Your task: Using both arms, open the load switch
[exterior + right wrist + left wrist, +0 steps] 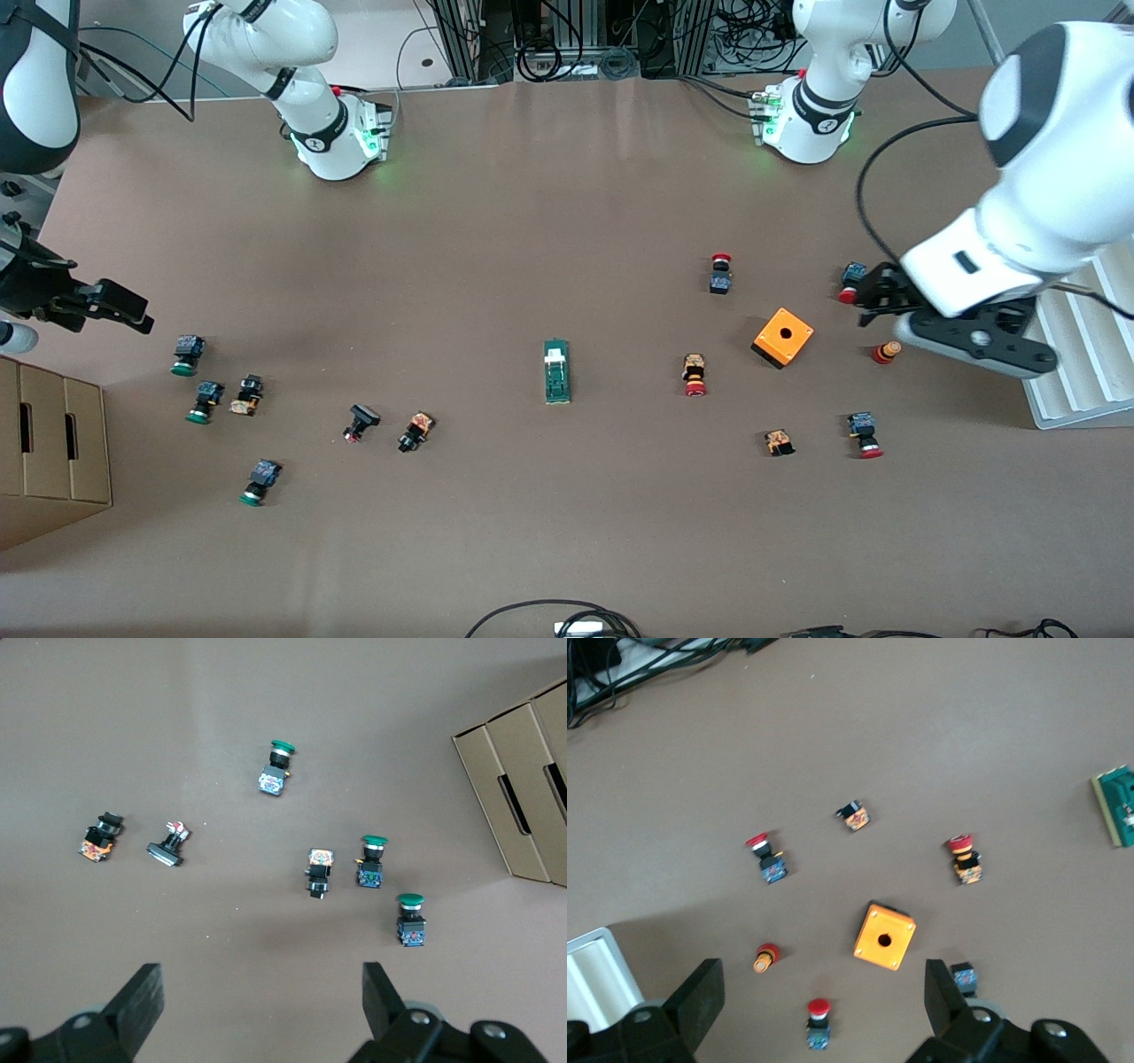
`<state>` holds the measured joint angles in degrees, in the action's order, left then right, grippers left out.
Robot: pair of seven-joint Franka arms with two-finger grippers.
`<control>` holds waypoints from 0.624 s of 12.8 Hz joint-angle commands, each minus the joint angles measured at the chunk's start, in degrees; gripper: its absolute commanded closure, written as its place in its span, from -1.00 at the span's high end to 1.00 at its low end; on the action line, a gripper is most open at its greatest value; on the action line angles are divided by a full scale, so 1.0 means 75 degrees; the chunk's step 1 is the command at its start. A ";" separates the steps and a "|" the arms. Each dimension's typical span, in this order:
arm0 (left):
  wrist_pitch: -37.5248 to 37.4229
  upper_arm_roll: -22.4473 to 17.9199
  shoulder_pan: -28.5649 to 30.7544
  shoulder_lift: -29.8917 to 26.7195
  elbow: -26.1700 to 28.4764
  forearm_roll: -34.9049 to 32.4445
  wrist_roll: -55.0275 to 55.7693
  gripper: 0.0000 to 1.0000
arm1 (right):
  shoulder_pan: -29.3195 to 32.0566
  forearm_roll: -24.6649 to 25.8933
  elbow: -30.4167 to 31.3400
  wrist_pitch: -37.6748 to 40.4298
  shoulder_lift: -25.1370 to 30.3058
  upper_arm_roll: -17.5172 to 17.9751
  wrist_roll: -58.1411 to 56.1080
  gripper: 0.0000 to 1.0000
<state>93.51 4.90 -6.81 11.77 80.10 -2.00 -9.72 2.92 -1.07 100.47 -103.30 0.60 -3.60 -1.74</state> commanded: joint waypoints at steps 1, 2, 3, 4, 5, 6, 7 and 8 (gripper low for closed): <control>-0.0268 0.0096 0.0169 -0.0163 0.0054 0.0137 -0.0274 1.00 | 0.0115 0.0155 -0.0248 0.0075 -0.0162 0.0035 -0.0120 1.00; -0.0315 0.0096 0.0216 -0.0163 0.0054 0.0149 -0.0298 1.00 | 0.0115 0.0166 -0.0248 0.0028 -0.0162 0.0035 -0.0119 1.00; -0.0304 0.0096 0.0286 -0.0291 0.0123 0.0160 -0.0414 1.00 | 0.0115 0.0143 -0.0248 -0.0008 -0.0174 0.0035 -0.0119 1.00; -0.0199 0.0096 0.0286 -0.0536 0.0472 0.0195 -0.0473 1.00 | 0.0115 0.0108 -0.0248 -0.0077 -0.0174 0.0035 -0.0119 1.00; 0.0092 0.0073 0.0310 -0.0921 0.0986 0.0207 -0.0485 1.00 | 0.0103 0.0096 -0.0248 -0.0206 -0.0174 0.0035 -0.0119 1.00; 0.0443 0.0073 0.0449 -0.1354 0.1687 0.0254 -0.0485 1.00 | 0.0092 0.0096 -0.0248 -0.0300 -0.0174 0.0035 -0.0119 1.00; 0.0655 0.0084 0.0775 -0.1706 0.2193 0.0278 -0.0497 1.00 | 0.0068 0.0084 -0.0248 -0.0301 -0.0174 0.0035 -0.0119 1.00; 0.0669 0.0096 0.0860 -0.1849 0.2407 0.0278 -0.0509 1.00 | 0.0045 0.0096 -0.0248 -0.0312 -0.0174 0.0046 -0.0119 1.00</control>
<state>95.52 4.99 -3.67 4.64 89.18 -1.54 -11.83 3.28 -1.07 99.93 -105.24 0.01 -3.53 -1.82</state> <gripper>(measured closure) 0.000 0.000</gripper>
